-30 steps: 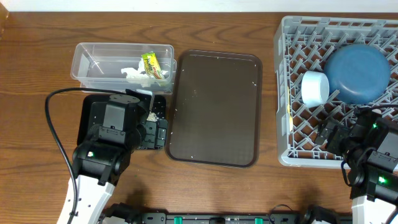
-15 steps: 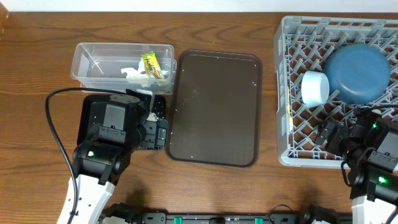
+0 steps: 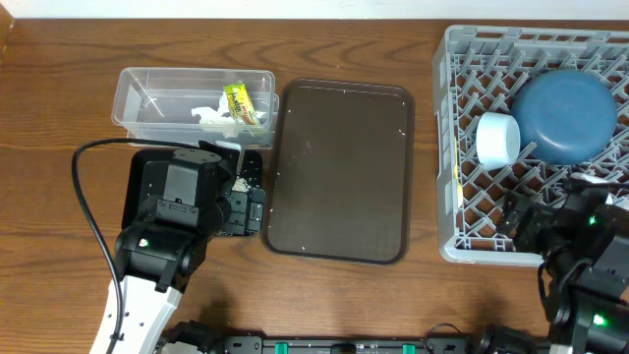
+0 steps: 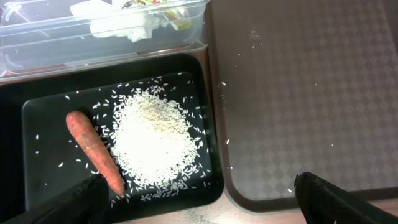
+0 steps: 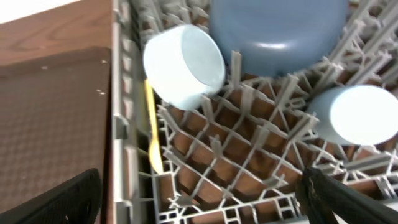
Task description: Sort waste into correct bins and load items into the dishwasher rack
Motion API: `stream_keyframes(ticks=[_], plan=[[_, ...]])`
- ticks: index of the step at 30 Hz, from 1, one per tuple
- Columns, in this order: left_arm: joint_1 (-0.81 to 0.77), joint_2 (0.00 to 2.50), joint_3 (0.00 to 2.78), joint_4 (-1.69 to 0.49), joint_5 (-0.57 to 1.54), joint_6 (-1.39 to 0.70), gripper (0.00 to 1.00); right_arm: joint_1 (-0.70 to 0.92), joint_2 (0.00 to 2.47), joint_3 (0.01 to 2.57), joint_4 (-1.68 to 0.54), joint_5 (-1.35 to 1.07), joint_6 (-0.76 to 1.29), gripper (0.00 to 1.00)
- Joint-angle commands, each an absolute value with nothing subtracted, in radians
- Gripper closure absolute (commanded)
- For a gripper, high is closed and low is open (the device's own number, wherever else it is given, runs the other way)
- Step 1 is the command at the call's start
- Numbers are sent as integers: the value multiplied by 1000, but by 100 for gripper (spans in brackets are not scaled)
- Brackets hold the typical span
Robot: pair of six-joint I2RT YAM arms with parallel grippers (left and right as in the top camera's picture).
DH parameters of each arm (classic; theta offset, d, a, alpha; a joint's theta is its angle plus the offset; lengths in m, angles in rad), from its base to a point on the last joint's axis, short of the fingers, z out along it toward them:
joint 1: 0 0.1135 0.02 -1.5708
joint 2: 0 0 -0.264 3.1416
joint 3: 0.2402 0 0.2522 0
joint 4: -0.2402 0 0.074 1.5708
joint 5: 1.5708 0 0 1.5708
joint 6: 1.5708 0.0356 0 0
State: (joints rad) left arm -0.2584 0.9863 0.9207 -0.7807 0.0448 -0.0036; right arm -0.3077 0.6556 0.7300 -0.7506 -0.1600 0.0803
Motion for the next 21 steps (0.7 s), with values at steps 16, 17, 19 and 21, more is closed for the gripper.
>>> stream_keyframes(ticks=[16,17,19,21], plan=[[-261,988,918,-780,33,-12,2,-81,257,313,-147,-103,77,1],[-261,988,918,-780,33,-12,3,-74,242,289,-116,-101,76,1],[-261,988,918,-780,33,-12,3,-56,208,230,-49,-100,73,1],[-261,988,918,-780,33,-12,2,-43,177,178,1,-94,73,1]])
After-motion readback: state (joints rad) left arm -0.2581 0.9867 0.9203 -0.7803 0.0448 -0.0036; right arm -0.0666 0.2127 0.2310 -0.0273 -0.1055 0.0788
